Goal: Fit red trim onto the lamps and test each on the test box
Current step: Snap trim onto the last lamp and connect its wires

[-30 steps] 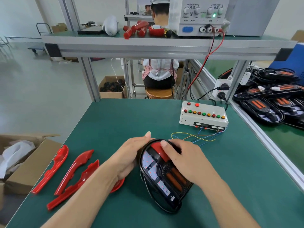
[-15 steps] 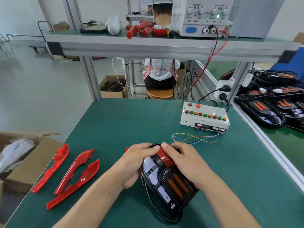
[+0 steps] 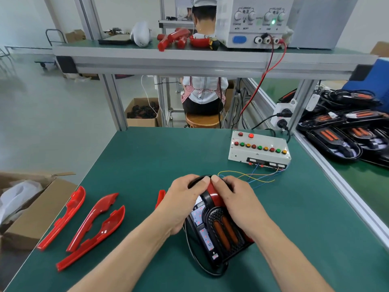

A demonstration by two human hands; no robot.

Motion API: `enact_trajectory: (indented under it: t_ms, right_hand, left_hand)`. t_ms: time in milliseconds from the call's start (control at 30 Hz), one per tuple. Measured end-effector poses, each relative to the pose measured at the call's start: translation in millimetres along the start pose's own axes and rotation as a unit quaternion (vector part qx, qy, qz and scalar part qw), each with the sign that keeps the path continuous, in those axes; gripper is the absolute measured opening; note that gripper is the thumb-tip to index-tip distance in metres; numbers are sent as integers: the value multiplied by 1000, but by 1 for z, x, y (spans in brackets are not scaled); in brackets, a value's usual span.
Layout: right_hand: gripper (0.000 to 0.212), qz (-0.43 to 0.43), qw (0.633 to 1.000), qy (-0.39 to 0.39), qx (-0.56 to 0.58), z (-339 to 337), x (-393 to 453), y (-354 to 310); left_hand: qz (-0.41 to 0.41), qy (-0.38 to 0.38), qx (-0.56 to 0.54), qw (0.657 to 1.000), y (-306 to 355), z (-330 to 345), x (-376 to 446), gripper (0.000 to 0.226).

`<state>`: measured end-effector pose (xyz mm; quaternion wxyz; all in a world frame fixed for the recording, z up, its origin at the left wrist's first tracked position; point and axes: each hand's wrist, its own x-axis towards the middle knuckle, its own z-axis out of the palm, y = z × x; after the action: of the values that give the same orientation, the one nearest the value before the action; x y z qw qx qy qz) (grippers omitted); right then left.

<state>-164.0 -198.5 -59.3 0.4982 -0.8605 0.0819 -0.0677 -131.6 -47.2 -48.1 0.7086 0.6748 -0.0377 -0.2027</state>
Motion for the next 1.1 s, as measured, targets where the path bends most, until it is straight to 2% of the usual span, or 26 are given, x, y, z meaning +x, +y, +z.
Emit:
enact_trajectory:
  t_ms: [100, 167, 233, 300, 500, 567, 667, 700, 767, 867, 933, 967, 1100]
  right_hand:
    - [51, 20, 999, -20, 31, -4, -3, 2]
    - [51, 48, 989, -96, 106, -15, -5, 3]
    - [31, 4, 987, -143, 69, -26, -7, 8]
    - [15, -45, 991, -129, 4, -31, -9, 11]
    - [19, -66, 996, -51, -24, -19, -18, 12]
    - [23, -54, 998, -28, -26, -16, -20, 16]
    - [32, 31, 998, 13, 45, -16, -29, 26]
    - [35, 59, 996, 19, 63, -17, -33, 31]
    - [36, 97, 992, 22, 74, -17, -40, 38]
    - [35, 144, 984, 23, 101, -12, -44, 40]
    - [37, 174, 976, 17, 129, -7, -43, 38]
    - [37, 185, 972, 14, 141, -5, -42, 36]
    - [39, 203, 968, 1, 150, 3, -37, 30]
  left_hand:
    - [2, -48, -8, 999, -1, -7, -3, 38]
    - [10, -56, 3, 998, -2, -11, -3, 24]
    - [10, -50, -1, 999, -2, -12, -2, 16]
    - [6, -52, -6, 999, -2, -11, 0, 18]
    - [-10, -54, -26, 998, -8, -8, 3, 18]
    - [7, -27, -15, 999, -10, -5, 1, 19]
    - [72, 60, 70, 993, -10, -18, -4, 14]
    - [100, 101, 110, 984, -9, -28, -8, 7]
    - [144, 186, 230, 944, -7, -57, -21, 11]
    - [124, 274, 458, 837, -12, -105, -46, 12]
    - [68, 287, 561, 773, -19, -130, -60, 16]
    - [38, 281, 594, 753, -22, -138, -66, 21]
    - [-41, 246, 654, 714, -38, -145, -76, 38]
